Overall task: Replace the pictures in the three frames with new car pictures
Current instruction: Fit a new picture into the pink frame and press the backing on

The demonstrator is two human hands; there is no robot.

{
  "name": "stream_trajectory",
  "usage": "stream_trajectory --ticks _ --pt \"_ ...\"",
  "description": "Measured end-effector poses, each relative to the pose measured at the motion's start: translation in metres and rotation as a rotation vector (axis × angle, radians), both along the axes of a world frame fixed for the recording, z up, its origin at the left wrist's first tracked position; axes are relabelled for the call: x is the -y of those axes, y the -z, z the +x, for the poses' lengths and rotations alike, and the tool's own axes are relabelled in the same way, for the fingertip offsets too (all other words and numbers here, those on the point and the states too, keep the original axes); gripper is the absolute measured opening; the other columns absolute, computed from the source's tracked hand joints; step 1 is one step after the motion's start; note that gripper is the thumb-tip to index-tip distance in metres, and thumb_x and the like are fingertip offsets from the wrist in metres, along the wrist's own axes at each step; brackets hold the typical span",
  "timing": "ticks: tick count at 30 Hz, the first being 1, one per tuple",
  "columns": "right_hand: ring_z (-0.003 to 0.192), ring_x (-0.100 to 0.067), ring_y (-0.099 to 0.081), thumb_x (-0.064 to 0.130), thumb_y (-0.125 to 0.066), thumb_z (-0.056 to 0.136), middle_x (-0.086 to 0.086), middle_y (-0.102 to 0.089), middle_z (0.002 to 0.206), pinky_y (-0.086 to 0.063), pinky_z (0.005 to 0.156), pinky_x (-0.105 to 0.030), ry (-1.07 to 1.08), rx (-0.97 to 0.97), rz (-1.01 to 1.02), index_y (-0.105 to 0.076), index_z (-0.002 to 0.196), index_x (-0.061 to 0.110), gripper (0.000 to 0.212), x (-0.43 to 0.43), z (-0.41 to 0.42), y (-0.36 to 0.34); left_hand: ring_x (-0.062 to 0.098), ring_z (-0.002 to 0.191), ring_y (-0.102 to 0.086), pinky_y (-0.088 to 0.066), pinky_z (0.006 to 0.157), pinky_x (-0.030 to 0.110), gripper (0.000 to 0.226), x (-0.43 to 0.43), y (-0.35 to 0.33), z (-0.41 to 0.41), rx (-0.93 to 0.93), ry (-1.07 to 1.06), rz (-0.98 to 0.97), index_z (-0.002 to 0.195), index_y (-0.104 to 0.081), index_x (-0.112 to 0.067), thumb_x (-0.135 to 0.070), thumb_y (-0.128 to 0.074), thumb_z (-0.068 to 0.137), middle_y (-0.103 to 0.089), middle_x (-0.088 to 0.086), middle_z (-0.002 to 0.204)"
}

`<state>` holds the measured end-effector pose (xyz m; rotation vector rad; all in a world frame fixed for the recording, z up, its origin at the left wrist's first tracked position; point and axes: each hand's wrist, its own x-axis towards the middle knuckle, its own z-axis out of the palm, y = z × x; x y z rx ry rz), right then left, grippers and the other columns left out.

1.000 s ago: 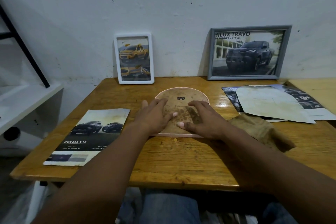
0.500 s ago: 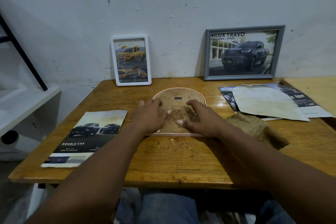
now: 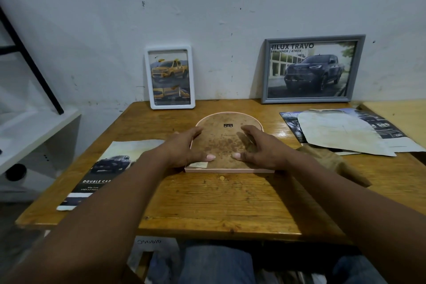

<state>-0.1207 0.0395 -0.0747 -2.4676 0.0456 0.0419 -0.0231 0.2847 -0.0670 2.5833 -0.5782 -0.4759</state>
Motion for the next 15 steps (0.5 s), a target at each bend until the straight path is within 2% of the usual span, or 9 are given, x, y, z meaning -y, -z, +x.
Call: stream_trajectory --ticks 2,4,7,11,15 --pt "0.139 -0.029 -0.039 0.053 -0.072 0.083 -0.007 -0.032 0.158 -0.041 0.108 -0.043 -0.005 -0.013 -0.001 -0.019 0.155 0.027 0.093 0.000 -0.001 -0.001 0.034 0.149 -0.027 -0.031 0.118 0.055 0.131 -0.003 0.004 0.002 -0.012 -0.005 0.006 0.156 -0.020 -0.047 -0.092 -0.068 0.044 -0.026 0.008 0.165" --pt "0.139 -0.028 -0.038 0.056 -0.072 0.081 -0.007 -0.030 0.158 -0.040 0.109 -0.042 -0.017 -0.021 -0.003 -0.019 0.155 0.026 0.096 0.000 -0.002 -0.001 0.032 0.150 -0.027 -0.031 0.118 0.057 0.138 -0.006 0.003 0.003 -0.086 -0.022 0.004 0.155 -0.018 -0.052 -0.094 -0.073 0.036 -0.023 0.004 0.167" --pt "0.142 -0.026 -0.033 0.067 -0.071 0.074 -0.004 -0.024 0.161 -0.036 0.113 -0.044 -0.024 -0.036 -0.014 -0.018 0.155 0.026 0.105 -0.001 -0.003 0.001 0.031 0.149 -0.028 -0.031 0.119 0.053 0.152 -0.004 -0.011 0.006 -0.214 0.024 0.012 0.158 -0.017 -0.045 -0.082 -0.086 0.028 -0.023 0.000 0.167" --pt "0.141 -0.026 -0.033 0.069 -0.070 0.073 -0.002 -0.025 0.160 -0.036 0.112 -0.046 -0.034 0.007 -0.032 -0.022 0.154 0.027 0.102 -0.002 -0.002 0.004 0.029 0.148 -0.032 -0.034 0.118 0.048 0.143 -0.004 -0.006 0.002 -0.202 -0.001 -0.138 0.159 -0.024 -0.039 -0.065 -0.093 0.036 -0.030 0.000 0.165" --pt "0.140 -0.026 -0.034 0.069 -0.068 0.076 0.001 -0.030 0.158 -0.037 0.111 -0.047 -0.043 0.041 -0.072 -0.028 0.152 0.030 0.094 -0.003 -0.004 0.007 0.029 0.148 -0.033 -0.035 0.117 0.052 0.152 -0.005 0.000 0.000 -0.140 0.003 -0.148 0.158 -0.025 -0.040 -0.079 -0.086 0.025 -0.030 0.000 0.164"
